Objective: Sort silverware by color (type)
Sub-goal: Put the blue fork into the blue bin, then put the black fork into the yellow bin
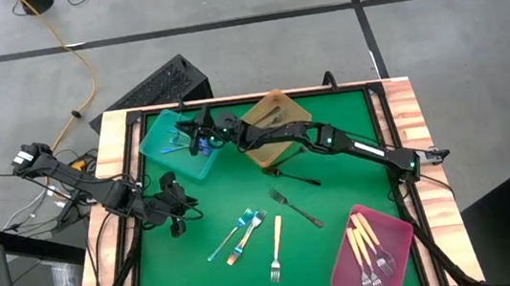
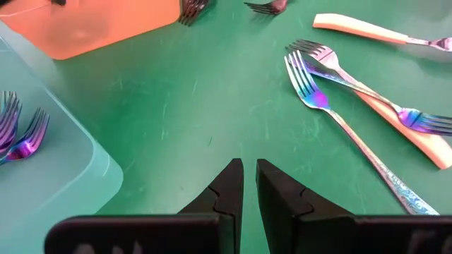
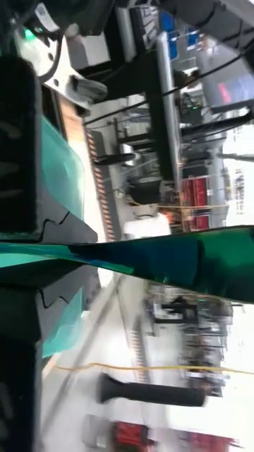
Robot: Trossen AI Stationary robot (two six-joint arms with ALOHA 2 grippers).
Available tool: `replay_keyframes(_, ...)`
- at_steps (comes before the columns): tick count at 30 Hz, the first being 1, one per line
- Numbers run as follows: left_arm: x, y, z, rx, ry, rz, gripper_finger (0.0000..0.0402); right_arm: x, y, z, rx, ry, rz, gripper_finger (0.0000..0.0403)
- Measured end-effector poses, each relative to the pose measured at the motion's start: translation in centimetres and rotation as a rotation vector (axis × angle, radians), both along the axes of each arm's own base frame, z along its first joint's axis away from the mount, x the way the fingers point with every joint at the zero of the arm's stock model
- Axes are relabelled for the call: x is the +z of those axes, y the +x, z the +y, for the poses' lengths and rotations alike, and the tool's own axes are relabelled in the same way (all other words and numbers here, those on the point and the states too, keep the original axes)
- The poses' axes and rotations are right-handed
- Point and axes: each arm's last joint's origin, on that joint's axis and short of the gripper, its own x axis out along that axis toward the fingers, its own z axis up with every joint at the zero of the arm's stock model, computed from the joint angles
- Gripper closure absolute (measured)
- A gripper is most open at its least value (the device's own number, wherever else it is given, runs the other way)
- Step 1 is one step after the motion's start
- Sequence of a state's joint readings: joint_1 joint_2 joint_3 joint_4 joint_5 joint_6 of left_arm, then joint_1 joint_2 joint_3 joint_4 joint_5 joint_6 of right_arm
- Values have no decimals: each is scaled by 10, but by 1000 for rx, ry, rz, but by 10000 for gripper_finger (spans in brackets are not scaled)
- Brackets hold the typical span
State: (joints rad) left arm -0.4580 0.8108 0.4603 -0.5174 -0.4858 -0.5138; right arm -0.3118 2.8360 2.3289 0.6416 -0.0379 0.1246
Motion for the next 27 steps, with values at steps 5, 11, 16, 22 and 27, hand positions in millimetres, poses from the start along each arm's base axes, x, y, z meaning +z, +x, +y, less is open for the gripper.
replay_keyframes(5,0,0,0,0,-2,-4,377,-2,1,2,-7,-25,-15,362)
replay_keyframes(11,1,1,0,2,-6,-9,377,-3,1,2,-10,-23,-14,355)
replay_keyframes(16,1,1,0,3,-6,-9,377,-3,2,5,-6,-25,-13,329)
replay_keyframes(22,1,1,0,4,-7,-9,377,-3,2,5,-7,-27,-10,328)
replay_keyframes(27,1,1,0,4,-7,-9,377,-3,2,5,-7,-29,-9,328)
